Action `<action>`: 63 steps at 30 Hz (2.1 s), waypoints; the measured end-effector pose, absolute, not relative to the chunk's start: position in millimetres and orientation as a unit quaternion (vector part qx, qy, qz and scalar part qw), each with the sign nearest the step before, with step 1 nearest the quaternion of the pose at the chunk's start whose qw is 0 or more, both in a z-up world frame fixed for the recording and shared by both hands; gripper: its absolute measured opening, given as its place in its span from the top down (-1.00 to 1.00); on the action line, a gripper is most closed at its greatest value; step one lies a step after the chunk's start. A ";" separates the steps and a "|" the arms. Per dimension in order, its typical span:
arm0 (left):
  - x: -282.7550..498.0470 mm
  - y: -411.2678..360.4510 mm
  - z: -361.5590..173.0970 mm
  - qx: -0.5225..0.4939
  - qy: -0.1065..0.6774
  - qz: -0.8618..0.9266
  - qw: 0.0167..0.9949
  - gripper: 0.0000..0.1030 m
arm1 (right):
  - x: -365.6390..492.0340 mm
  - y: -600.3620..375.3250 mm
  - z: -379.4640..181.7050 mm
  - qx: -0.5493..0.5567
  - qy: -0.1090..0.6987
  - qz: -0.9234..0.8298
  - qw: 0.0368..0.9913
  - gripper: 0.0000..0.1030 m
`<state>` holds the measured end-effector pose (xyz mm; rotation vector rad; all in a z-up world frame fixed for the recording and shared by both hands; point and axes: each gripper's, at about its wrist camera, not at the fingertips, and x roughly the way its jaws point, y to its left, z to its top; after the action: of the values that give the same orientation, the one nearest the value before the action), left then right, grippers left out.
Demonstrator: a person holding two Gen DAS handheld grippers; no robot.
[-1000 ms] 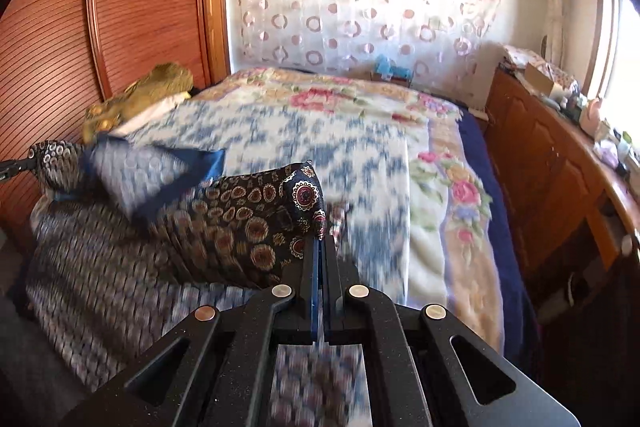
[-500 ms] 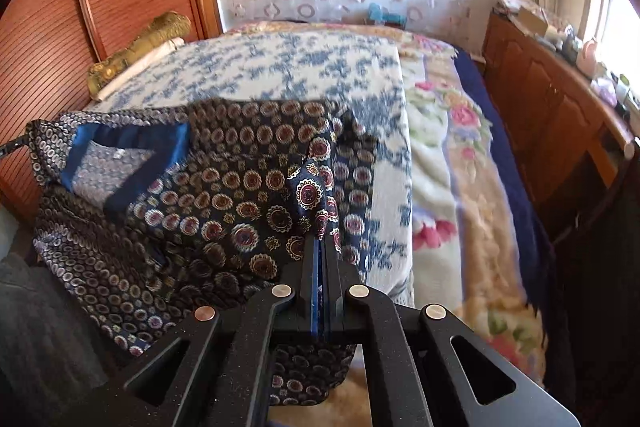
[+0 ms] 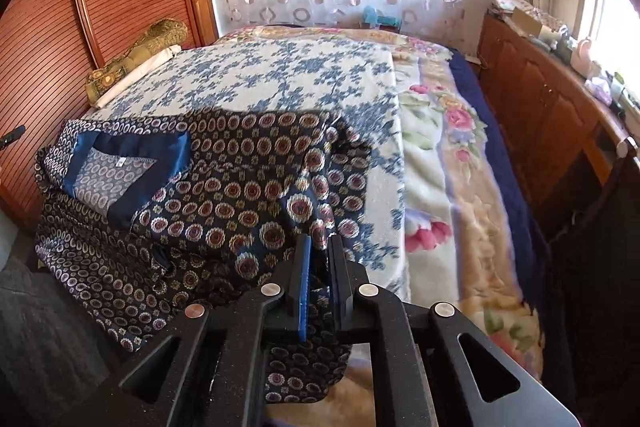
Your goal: Fold small clothes
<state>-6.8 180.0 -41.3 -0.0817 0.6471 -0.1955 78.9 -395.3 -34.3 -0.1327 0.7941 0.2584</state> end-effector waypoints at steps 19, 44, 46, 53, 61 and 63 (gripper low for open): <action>101.1 167.6 -82.8 -0.041 0.382 -0.088 0.919 -0.52 | 159.1 -363.0 -33.6 -0.061 0.362 0.134 0.920 -0.10; 100.7 163.1 -127.3 -0.051 0.429 -0.087 0.897 -0.04 | 203.2 -365.6 -76.9 -0.065 0.407 0.098 0.906 -0.20; 100.7 160.8 -127.1 -0.050 0.429 -0.092 0.897 0.09 | 202.7 -367.6 -77.0 -0.065 0.406 0.101 0.906 -0.18; 99.5 152.9 -127.0 -0.045 0.429 -0.106 0.896 0.59 | 196.4 -364.0 -75.7 -0.073 0.400 0.118 0.906 0.50; 89.6 148.8 -118.7 -0.040 0.415 -0.114 0.902 0.78 | 179.1 -363.1 -75.4 -0.063 0.394 0.136 0.907 0.92; 92.5 150.3 -120.5 -0.042 0.419 -0.114 0.900 0.78 | 179.5 -365.0 -74.2 -0.066 0.394 0.125 0.908 0.83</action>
<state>92.5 150.3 -120.5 -0.0869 0.8681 -0.2364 179.5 -365.0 -74.2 -0.1368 0.8137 0.2583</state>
